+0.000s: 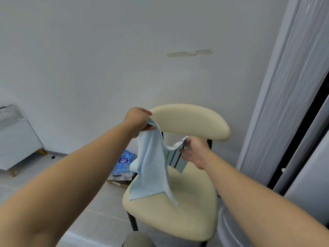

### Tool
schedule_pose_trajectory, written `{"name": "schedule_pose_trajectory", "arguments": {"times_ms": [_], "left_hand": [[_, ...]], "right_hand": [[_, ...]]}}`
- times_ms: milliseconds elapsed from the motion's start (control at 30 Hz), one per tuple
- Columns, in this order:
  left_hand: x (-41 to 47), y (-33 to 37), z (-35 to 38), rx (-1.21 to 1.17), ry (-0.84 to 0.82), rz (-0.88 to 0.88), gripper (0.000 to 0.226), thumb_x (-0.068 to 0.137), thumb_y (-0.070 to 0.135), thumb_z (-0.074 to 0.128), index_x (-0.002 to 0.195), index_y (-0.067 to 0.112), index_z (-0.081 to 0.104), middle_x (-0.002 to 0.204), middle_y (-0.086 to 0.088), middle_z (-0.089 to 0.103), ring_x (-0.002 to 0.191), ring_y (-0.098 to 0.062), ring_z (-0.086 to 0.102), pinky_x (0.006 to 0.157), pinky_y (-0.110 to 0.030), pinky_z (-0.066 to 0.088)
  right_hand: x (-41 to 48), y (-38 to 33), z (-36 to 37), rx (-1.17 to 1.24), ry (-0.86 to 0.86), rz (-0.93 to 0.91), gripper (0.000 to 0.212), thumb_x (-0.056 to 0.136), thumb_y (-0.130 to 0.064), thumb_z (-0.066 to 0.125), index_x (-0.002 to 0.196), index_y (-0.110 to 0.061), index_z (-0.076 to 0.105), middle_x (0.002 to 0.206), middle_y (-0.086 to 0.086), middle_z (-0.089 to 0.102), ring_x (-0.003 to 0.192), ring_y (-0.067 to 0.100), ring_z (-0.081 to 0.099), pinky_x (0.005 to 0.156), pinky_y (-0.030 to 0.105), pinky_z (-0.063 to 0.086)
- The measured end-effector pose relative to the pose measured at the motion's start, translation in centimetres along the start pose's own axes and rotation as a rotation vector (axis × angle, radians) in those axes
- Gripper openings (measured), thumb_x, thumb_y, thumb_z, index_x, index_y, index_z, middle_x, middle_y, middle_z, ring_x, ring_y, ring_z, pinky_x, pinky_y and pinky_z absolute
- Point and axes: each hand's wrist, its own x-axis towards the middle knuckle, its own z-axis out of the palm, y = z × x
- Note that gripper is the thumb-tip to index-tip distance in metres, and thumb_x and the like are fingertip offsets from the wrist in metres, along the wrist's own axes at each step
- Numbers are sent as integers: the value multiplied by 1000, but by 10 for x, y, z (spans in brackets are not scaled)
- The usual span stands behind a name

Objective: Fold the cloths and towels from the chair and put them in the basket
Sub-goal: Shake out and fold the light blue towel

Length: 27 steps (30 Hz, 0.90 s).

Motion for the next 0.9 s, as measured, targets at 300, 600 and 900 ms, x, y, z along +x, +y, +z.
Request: {"name": "schedule_pose_trajectory", "arguments": {"times_ms": [300,600,900], "left_hand": [[-11,23,12,-238,97,49,31,91,-13,42,91,3,69,102,-19,59,82,-36,70,56,-27,59],[-18,26,5,-440,92,-37,23,90,-13,50,85,0,68,101,-17,62,78,-30,69,64,-29,61],[-34,40,16,-517,26,-54,19,88,-15,52,81,-4,65,96,-12,60,65,-25,71,75,-33,62]], "right_hand": [[-22,51,11,-543,-320,-31,59,72,-30,88,119,-32,54,120,-15,60,110,12,54,95,35,44],[-19,77,13,-843,-152,-153,126,72,-51,81,160,-21,-4,156,0,39,136,24,46,102,31,45],[-9,71,32,-716,79,-186,100,91,-49,60,159,-14,-4,142,10,53,121,31,58,85,33,48]]}}
